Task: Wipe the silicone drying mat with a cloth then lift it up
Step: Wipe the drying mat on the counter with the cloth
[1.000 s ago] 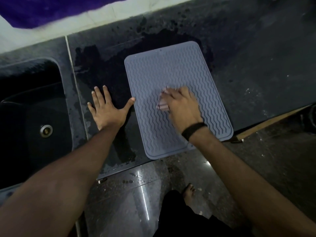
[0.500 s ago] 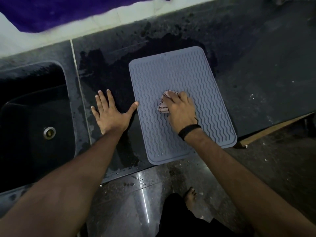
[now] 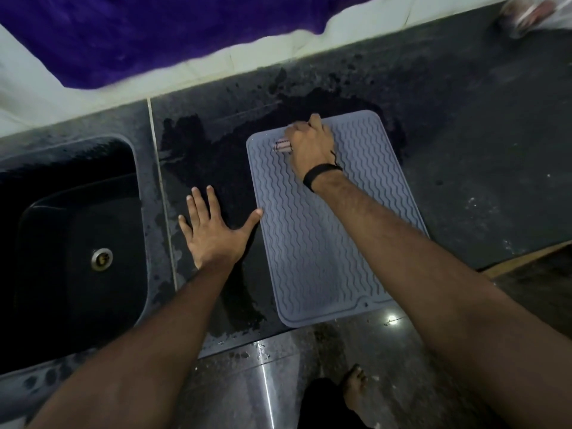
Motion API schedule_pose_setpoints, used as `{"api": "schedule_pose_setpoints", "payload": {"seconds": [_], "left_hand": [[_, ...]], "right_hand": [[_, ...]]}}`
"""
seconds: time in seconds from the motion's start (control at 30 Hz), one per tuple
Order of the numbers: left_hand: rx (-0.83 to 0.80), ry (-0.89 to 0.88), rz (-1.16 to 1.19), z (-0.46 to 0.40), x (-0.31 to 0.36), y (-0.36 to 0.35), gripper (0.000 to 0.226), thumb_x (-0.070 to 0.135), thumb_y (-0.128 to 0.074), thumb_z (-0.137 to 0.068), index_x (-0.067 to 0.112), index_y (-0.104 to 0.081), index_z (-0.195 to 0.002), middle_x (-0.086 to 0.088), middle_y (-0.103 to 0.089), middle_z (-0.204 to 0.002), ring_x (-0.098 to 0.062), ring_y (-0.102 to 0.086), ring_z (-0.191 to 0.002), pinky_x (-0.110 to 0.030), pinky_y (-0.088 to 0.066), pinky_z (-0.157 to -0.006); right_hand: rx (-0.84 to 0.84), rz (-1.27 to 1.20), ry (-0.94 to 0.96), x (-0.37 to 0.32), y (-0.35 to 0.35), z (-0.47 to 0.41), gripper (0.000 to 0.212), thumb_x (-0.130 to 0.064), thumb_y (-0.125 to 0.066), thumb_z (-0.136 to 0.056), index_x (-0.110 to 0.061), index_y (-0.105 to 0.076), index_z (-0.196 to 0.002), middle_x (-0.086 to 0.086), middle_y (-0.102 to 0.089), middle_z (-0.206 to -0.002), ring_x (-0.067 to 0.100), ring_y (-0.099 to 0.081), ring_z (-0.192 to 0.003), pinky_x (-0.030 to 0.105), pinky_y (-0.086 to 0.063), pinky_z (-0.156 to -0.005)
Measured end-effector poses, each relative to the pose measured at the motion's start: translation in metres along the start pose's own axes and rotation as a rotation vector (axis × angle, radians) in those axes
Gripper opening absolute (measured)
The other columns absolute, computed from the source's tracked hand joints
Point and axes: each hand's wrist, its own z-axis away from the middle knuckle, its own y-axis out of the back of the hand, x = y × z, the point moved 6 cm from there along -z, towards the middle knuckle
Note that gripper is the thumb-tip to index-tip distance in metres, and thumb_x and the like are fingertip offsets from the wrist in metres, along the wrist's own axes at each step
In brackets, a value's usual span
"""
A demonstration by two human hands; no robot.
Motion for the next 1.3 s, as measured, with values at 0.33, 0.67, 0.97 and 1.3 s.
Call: {"api": "schedule_pose_setpoints", "payload": {"seconds": [0.33, 0.67, 0.97, 1.3], "left_hand": [[0.002, -0.002, 0.006, 0.0, 0.002, 0.002, 0.128, 0.106, -0.015, -0.069, 0.024, 0.004, -0.165, -0.004, 0.01, -0.173, -0.019, 0.012, -0.158, -0.05, 0.006, -0.127], [-0.001, 0.001, 0.014, 0.0, 0.001, 0.002, 0.128, 0.106, -0.015, -0.069, 0.024, 0.004, -0.165, -0.003, 0.01, -0.173, -0.019, 0.013, -0.158, -0.05, 0.007, -0.127], [-0.007, -0.01, 0.002, 0.0, 0.002, 0.003, 0.127, 0.105, -0.015, -0.071, 0.023, 0.005, -0.165, -0.004, 0.01, -0.172, -0.019, 0.013, -0.158, -0.05, 0.006, -0.128], [-0.014, -0.003, 0.005, 0.0, 0.001, 0.002, 0.127, 0.106, -0.012, -0.07, 0.024, 0.008, -0.165, -0.003, 0.013, -0.172, -0.018, 0.016, -0.158, -0.05, 0.009, -0.127]], "right_hand": [[-0.065, 0.051, 0.03, 0.017, -0.006, -0.004, 0.053, -0.013, -0.057, -0.083, -0.013, -0.051, -0.136, 0.009, -0.048, -0.142, 0.034, -0.033, -0.131, 0.043, -0.033, -0.099], [-0.09, 0.139, -0.016, -0.044, -0.007, -0.028, 0.036, -0.016, -0.051, -0.089, -0.015, -0.059, -0.124, 0.008, -0.058, -0.128, 0.033, -0.034, -0.128, 0.042, -0.038, -0.095], [-0.106, 0.112, 0.126, -0.045, -0.003, -0.033, 0.034, -0.021, -0.059, -0.087, -0.018, -0.062, -0.121, 0.004, -0.059, -0.125, 0.029, -0.035, -0.128, 0.041, -0.035, -0.098], [-0.091, 0.186, -0.073, 0.009, 0.01, -0.034, 0.04, -0.021, -0.065, -0.082, -0.014, -0.061, -0.12, 0.01, -0.059, -0.125, 0.034, -0.034, -0.129, 0.043, -0.036, -0.099]]}}
